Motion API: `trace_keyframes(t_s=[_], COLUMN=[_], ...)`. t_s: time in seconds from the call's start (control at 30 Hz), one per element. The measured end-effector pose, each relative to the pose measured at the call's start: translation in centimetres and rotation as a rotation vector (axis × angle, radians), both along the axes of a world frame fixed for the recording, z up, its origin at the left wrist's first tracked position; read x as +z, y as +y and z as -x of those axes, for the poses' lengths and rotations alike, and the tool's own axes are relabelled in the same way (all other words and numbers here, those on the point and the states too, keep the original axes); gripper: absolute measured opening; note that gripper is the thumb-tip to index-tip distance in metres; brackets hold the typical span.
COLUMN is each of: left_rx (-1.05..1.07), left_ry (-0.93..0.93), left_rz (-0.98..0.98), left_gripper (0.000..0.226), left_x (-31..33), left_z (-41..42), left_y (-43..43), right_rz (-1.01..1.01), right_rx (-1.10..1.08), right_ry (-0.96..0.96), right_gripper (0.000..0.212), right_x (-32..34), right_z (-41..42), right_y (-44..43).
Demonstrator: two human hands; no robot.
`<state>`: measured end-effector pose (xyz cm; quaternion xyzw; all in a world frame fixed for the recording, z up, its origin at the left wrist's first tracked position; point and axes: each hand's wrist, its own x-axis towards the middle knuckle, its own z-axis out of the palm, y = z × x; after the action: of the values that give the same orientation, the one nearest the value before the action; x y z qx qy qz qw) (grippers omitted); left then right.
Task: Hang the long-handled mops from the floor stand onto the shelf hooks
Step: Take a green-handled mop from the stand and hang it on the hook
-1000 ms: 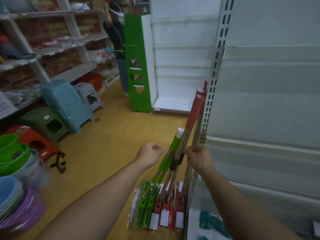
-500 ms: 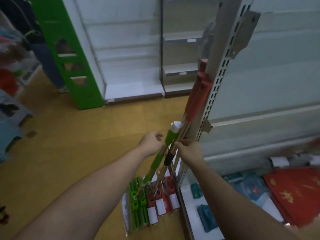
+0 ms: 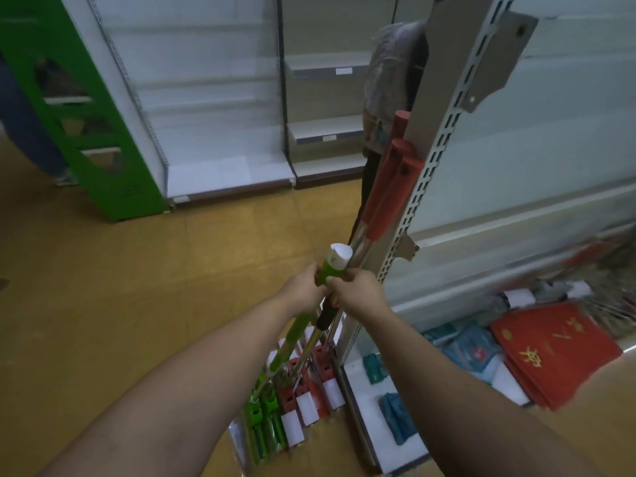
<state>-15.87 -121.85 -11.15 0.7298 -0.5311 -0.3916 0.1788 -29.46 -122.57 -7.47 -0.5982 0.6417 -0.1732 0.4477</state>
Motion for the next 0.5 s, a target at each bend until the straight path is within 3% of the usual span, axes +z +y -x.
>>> trace_keyframes(t_s=[0.2,0.27,0.4,0.5], left_rx=[-0.011,-0.014,0.008,0.042], left_ry=[0.04,0.04,-0.007,-0.043], left_rz=[-0.036,-0.019,-0.08,-0.08], left_gripper=[0.041,0.044,0.026,0.034], left_x=[-0.6,-0.8,-2.4,-3.4], left_z=[-2.3,-3.1,-5.1,-6.5], left_y=[2.4,3.7,6.3,8.3], right_rz=[-0.008,-0.026,-0.022,-0.019], right_rx=[0.036,0.074,0.132,0.174], right_ry=[-0.062,-0.04,0.025,0.029], right_gripper=[0.04,0.042,0.041,0.043], right_x=[-0.1,-0.7,-1.5,-1.5], right_z=[-2.9,-4.3,-6.2,-7.5], right_y=[1.9,3.0,5.1,6.2])
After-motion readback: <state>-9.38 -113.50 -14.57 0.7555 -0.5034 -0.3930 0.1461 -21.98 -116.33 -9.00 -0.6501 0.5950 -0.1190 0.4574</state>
